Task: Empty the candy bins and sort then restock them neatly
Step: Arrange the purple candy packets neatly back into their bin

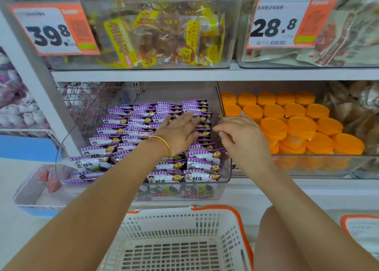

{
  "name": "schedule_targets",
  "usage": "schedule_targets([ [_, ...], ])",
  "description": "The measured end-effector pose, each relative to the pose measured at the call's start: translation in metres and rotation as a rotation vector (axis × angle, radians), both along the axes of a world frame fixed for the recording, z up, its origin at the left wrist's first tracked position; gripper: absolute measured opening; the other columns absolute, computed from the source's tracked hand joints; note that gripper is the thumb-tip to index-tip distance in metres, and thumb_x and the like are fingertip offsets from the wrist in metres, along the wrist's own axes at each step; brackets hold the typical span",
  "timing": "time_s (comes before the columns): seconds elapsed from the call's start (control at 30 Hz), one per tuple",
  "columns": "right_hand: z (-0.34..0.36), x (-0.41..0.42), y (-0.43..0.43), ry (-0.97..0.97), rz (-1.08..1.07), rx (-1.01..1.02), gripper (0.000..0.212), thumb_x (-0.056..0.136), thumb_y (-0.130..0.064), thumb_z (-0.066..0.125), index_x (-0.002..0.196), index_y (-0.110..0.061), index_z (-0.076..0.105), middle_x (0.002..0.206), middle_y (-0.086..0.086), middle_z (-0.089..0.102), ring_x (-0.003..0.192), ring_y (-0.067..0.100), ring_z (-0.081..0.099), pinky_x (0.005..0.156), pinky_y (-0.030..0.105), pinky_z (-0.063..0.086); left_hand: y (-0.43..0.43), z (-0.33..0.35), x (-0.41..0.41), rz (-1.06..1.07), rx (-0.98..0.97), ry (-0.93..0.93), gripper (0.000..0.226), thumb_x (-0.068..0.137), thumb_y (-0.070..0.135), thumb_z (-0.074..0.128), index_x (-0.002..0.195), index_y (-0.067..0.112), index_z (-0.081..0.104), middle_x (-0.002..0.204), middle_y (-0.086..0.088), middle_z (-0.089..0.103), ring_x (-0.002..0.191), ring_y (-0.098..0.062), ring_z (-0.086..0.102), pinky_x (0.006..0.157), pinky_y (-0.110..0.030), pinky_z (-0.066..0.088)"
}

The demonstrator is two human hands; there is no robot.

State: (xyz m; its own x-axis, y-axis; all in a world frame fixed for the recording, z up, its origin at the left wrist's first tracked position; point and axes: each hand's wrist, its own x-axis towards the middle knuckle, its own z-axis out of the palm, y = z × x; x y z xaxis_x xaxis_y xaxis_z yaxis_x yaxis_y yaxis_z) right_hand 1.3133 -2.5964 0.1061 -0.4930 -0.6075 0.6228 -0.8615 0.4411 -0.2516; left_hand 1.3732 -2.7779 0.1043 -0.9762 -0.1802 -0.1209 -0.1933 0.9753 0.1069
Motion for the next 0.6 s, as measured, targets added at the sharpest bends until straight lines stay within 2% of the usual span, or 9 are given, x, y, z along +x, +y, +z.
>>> schedule_targets([
  [0.07, 0.002, 0.002, 0.003, -0.004, 0.006, 0.043, 0.019, 0.076, -0.005, 0.067, 0.090, -0.014, 0.076, 0.090, 0.008, 0.073, 0.096, 0.028, 0.067, 0.102, 0.042, 0.034, 0.005, 0.002, 0.008, 0.046, 0.078, 0.108, 0.056, 0.102, 0.044, 0.019, 0.152, 0.025, 0.003, 0.160, 0.002, -0.005, 0.147, -0.011, -0.004, 0.117, -0.039, -0.005],
  [0.13, 0.008, 0.006, 0.003, 0.024, 0.015, 0.144, 0.016, 0.074, -0.007, 0.073, 0.088, -0.015, 0.076, 0.089, 0.008, 0.073, 0.099, 0.029, 0.065, 0.105, 0.046, 0.033, 0.014, 0.002, 0.018, 0.007, 0.053, 0.040, 0.055, 0.101, 0.045, 0.016, 0.152, 0.028, 0.004, 0.160, 0.004, -0.008, 0.146, -0.011, -0.008, 0.116, -0.041, -0.008],
  [0.23, 0.022, 0.015, -0.001, 0.087, 0.022, 0.507, 0.017, 0.085, -0.024, 0.064, 0.099, -0.021, 0.074, 0.103, 0.003, 0.070, 0.121, 0.023, 0.051, 0.116, 0.043, 0.008, 0.017, -0.004, 0.030, -0.022, -0.041, -0.094, 0.053, 0.101, 0.046, 0.013, 0.151, 0.032, 0.005, 0.159, 0.007, -0.013, 0.145, -0.008, -0.014, 0.115, -0.045, -0.012],
  [0.27, 0.025, 0.017, -0.004, 0.119, 0.021, 0.641, 0.020, 0.089, -0.030, 0.059, 0.104, -0.024, 0.072, 0.106, 0.000, 0.068, 0.122, 0.021, 0.048, 0.117, 0.042, 0.000, 0.015, -0.005, 0.032, -0.007, -0.025, -0.070, 0.052, 0.101, 0.046, 0.014, 0.151, 0.032, 0.005, 0.159, 0.007, -0.012, 0.145, -0.008, -0.013, 0.115, -0.044, -0.011],
  [0.33, 0.027, 0.021, -0.008, 0.190, 0.017, 0.783, 0.017, 0.092, -0.029, 0.054, 0.100, -0.026, 0.069, 0.098, -0.002, 0.067, 0.111, 0.019, 0.053, 0.117, 0.043, -0.004, 0.014, -0.005, 0.036, 0.020, 0.058, 0.060, 0.052, 0.102, 0.042, 0.021, 0.152, 0.028, 0.011, 0.160, 0.005, -0.002, 0.147, -0.011, -0.005, 0.117, -0.044, -0.005],
  [0.4, 0.029, 0.022, -0.012, 0.223, 0.003, 0.781, 0.016, 0.092, -0.021, 0.052, 0.091, -0.023, 0.068, 0.089, -0.002, 0.067, 0.100, 0.020, 0.058, 0.118, 0.042, -0.002, 0.015, -0.003, 0.043, -0.001, 0.166, 0.288, 0.050, 0.100, 0.039, 0.033, 0.146, 0.019, 0.035, 0.158, -0.002, 0.018, 0.146, -0.018, 0.013, 0.119, -0.041, 0.010],
  [0.47, 0.030, 0.020, -0.014, 0.193, -0.022, 0.743, 0.017, 0.093, -0.021, 0.051, 0.091, -0.022, 0.068, 0.090, 0.000, 0.068, 0.099, 0.019, 0.059, 0.118, 0.038, 0.000, 0.017, -0.002, 0.055, -0.069, 0.221, 0.436, 0.040, 0.094, 0.037, 0.048, 0.124, 0.013, 0.058, 0.150, -0.008, 0.037, 0.139, -0.022, 0.030, 0.113, -0.031, 0.019],
  [0.53, 0.029, 0.021, -0.017, 0.162, -0.028, 0.716, 0.018, 0.093, -0.022, 0.051, 0.092, -0.021, 0.069, 0.092, 0.000, 0.069, 0.100, 0.019, 0.060, 0.117, 0.035, -0.001, 0.019, -0.004, 0.068, -0.134, 0.237, 0.447, 0.024, 0.089, 0.030, 0.063, 0.105, 0.012, 0.064, 0.144, -0.009, 0.044, 0.135, -0.024, 0.035, 0.106, -0.025, 0.021],
  [0.6, 0.027, 0.026, -0.019, 0.156, 0.008, 0.755, 0.017, 0.093, -0.021, 0.052, 0.092, -0.021, 0.068, 0.093, 0.000, 0.069, 0.101, 0.019, 0.060, 0.117, 0.035, -0.001, 0.023, -0.007, 0.076, -0.152, 0.256, 0.424, 0.019, 0.085, 0.026, 0.068, 0.097, 0.010, 0.066, 0.141, -0.011, 0.047, 0.134, -0.026, 0.037, 0.106, -0.027, 0.023],
])
